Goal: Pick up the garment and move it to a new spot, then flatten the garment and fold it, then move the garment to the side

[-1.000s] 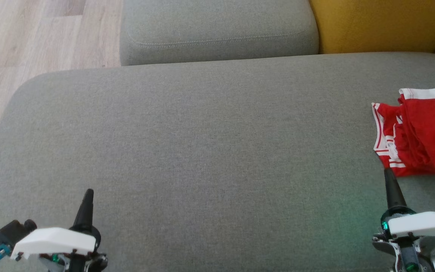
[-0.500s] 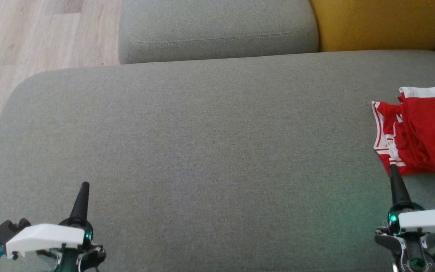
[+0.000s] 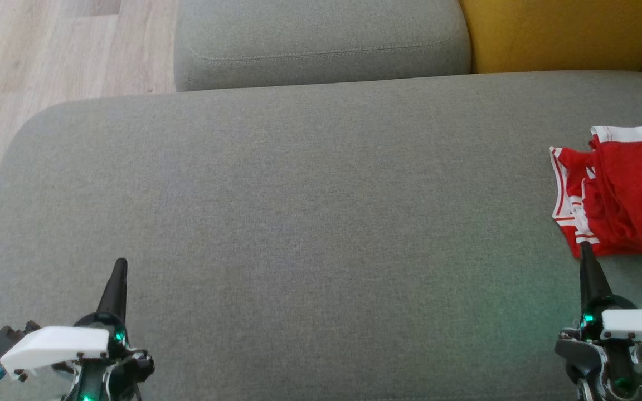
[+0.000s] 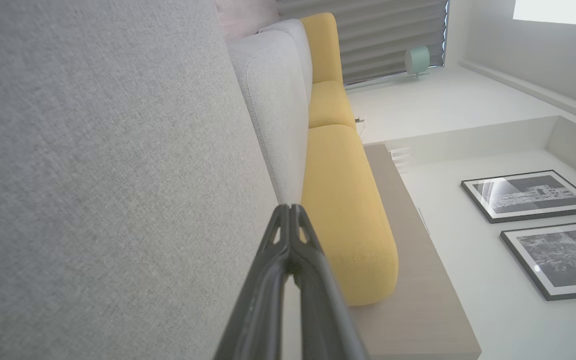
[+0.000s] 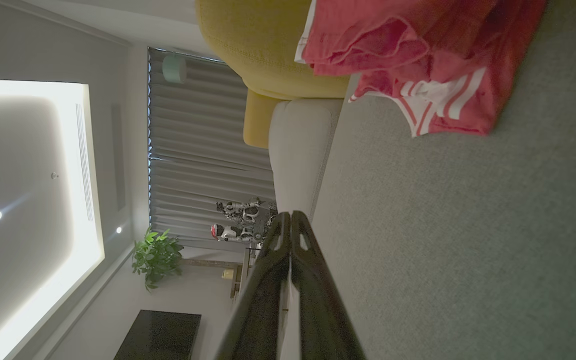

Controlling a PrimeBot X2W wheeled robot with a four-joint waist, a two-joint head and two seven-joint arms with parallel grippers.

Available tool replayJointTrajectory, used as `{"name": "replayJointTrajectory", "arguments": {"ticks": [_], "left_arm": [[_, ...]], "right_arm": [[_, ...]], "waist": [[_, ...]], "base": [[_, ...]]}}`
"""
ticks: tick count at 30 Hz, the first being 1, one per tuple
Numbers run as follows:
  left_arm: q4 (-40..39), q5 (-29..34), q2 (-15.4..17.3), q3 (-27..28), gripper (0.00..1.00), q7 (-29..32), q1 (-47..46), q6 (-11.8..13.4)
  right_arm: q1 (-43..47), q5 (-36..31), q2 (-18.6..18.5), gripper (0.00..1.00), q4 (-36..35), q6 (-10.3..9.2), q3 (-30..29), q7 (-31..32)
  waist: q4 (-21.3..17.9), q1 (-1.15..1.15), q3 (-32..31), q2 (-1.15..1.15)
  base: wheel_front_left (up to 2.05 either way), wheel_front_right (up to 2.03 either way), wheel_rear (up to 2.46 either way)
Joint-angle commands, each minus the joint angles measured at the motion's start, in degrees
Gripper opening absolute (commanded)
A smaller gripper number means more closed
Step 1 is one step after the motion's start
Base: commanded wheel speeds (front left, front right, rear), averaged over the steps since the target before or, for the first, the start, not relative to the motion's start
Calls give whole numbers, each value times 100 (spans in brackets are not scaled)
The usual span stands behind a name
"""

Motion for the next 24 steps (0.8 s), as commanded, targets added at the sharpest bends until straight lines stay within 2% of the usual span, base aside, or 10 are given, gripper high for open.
{"name": "replayJointTrajectory", "arguments": {"ticks": [1, 16, 24], "left_arm": [[-160, -156, 26, 199, 0, 42, -386, -58], [-86, -1117, -54, 404, 0, 223, -550, -200], [-87, -1117, -54, 404, 0, 223, -550, -200]], "right_arm": [[-377, 175, -36, 0, -153, -4, 70, 27], [-520, 1174, -39, 0, -7, -4, 12, 63], [-520, 1173, -38, 0, -7, -4, 11, 64]], "waist": [[-1, 0, 3, 0], [-15, 0, 40, 0], [-15, 0, 40, 0]], "base": [[0, 0, 0], [0, 0, 0], [0, 0, 0]]}}
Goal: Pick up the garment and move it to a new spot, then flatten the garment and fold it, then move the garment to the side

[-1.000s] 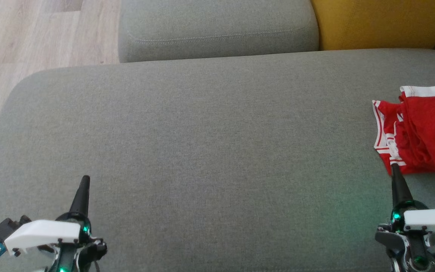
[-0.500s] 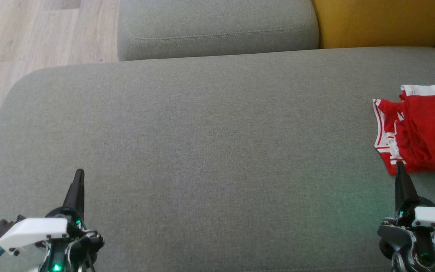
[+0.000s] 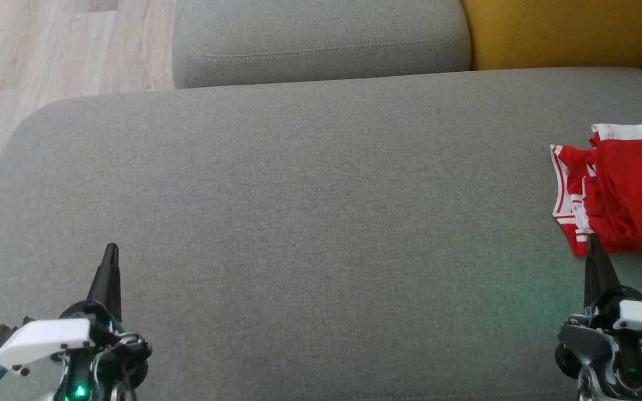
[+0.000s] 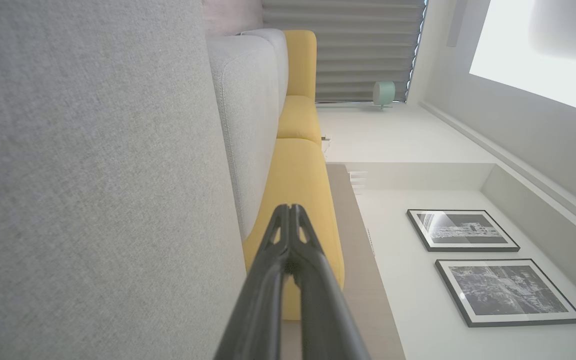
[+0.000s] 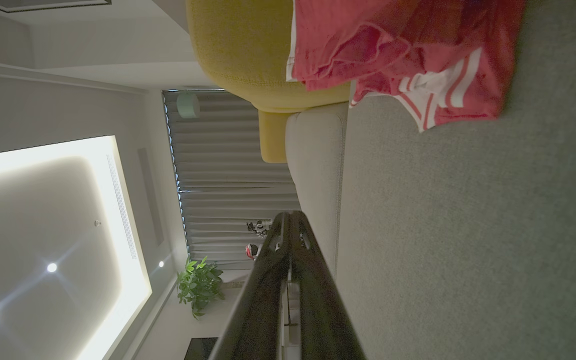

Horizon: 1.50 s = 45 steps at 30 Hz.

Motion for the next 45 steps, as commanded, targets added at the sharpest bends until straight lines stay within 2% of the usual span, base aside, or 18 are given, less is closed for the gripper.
{"name": "replayJointTrajectory", "arguments": {"ticks": [1, 45], "left_arm": [[-166, -32, 46, 210, 0, 49, -321, -42], [-167, -35, 46, 207, 0, 47, -321, -42]], "right_arm": [[-293, 41, -38, 0, -178, -4, 117, 39], [-294, 38, -35, 0, -178, -4, 113, 43]], "waist": [[0, 0, 0, 0], [0, 0, 0, 0]], "base": [[0, 0, 0], [0, 0, 0]]}}
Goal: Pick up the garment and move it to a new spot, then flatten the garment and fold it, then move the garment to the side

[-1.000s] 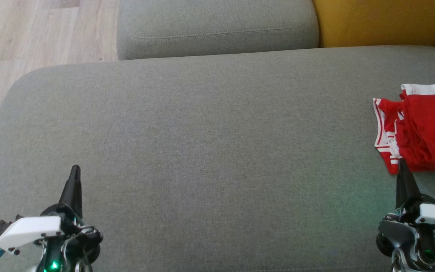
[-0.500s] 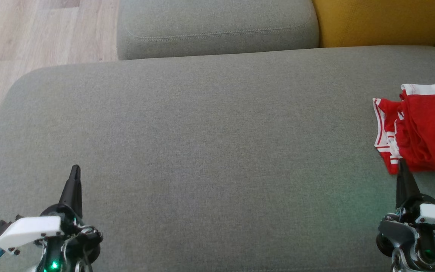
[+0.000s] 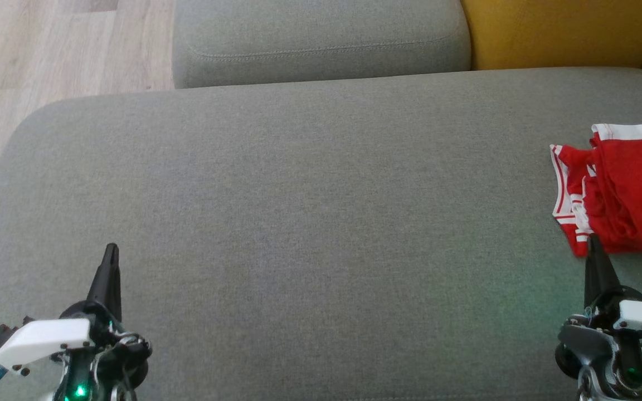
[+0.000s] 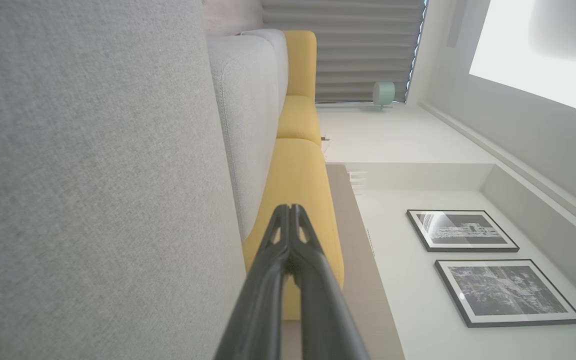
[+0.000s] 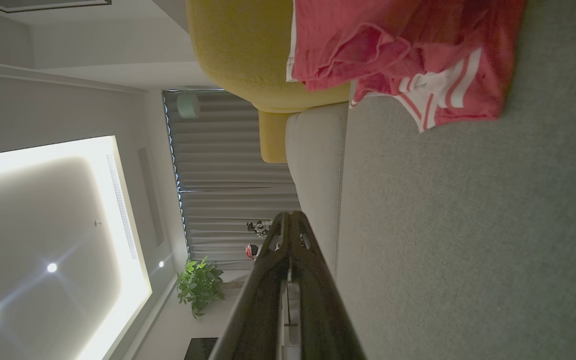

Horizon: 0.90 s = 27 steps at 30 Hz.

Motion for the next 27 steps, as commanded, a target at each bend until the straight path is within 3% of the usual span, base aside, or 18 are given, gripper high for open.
{"name": "replayJointTrajectory", "arguments": {"ticks": [1, 27], "left_arm": [[-168, -26, 47, 206, 0, 47, -319, -42], [-169, -28, 47, 204, 0, 46, -319, -42]], "right_arm": [[-294, 38, -35, 0, -178, -4, 115, 43], [-294, 36, -34, 0, -178, -4, 113, 44]], "waist": [[0, 0, 0, 0], [0, 0, 0, 0]], "base": [[0, 0, 0], [0, 0, 0]]}}
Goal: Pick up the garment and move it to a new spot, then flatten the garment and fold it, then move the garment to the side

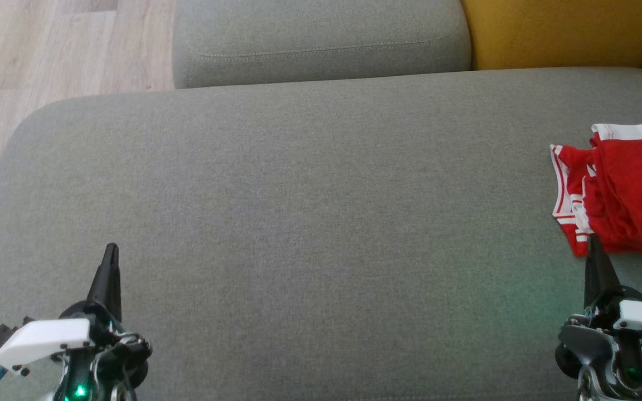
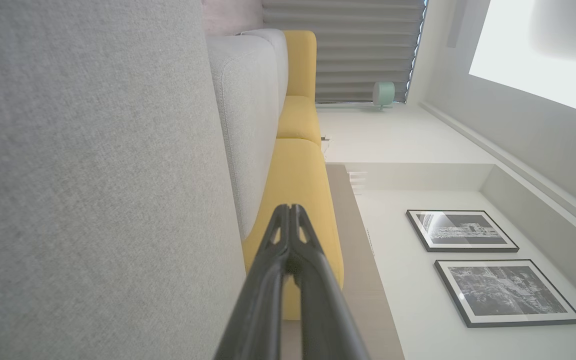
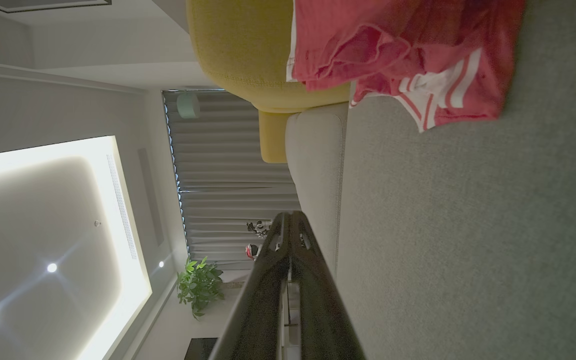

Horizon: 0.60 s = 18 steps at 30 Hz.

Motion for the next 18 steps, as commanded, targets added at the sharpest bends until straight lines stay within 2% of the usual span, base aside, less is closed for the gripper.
{"name": "replayJointTrajectory", "arguments": {"ticks": [1, 18], "left_arm": [[-169, -23, 48, 204, 0, 46, -319, -42], [-169, -24, 48, 203, 0, 45, -319, -42]], "right_arm": [[-294, 36, -34, 0, -178, -4, 114, 44], [-294, 36, -34, 0, -178, -4, 114, 44]], "waist": [[0, 0, 0, 0], [0, 0, 0, 0]], "base": [[0, 0, 0], [0, 0, 0]]}}
